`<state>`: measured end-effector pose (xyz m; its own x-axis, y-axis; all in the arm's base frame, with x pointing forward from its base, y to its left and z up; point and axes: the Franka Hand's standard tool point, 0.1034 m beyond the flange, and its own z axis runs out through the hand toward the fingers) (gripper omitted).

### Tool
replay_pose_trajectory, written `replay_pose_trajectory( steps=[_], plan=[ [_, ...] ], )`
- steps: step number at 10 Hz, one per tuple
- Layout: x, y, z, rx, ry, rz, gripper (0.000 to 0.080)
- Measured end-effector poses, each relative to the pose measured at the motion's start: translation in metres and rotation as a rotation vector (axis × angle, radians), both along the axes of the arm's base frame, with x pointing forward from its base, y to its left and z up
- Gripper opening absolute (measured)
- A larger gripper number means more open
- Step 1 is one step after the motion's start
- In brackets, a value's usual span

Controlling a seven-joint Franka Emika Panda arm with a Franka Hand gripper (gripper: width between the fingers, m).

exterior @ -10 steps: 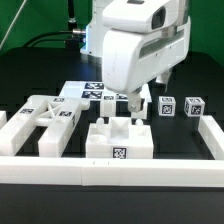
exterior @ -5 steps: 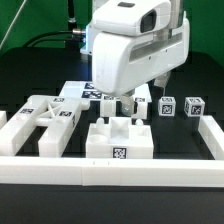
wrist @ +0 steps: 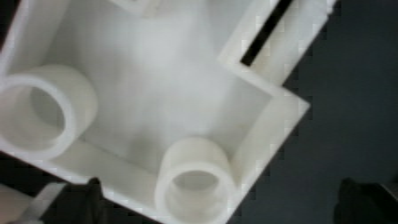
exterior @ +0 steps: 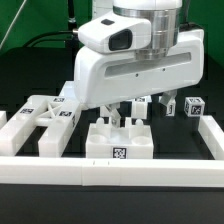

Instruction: Assemble chair

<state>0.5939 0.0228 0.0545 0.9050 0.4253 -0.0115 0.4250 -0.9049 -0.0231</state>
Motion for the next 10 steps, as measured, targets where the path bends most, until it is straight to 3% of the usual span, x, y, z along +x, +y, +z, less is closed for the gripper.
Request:
replay_pose_trajectory(
  steps=[5,10],
  plan=[
    [-0.001,0.008,-0.001,0.032,0.016,-0.347,0.0649],
    [-0.006,0.004,-0.033,0.041,0.019,-0.376,0.0649]
  ],
)
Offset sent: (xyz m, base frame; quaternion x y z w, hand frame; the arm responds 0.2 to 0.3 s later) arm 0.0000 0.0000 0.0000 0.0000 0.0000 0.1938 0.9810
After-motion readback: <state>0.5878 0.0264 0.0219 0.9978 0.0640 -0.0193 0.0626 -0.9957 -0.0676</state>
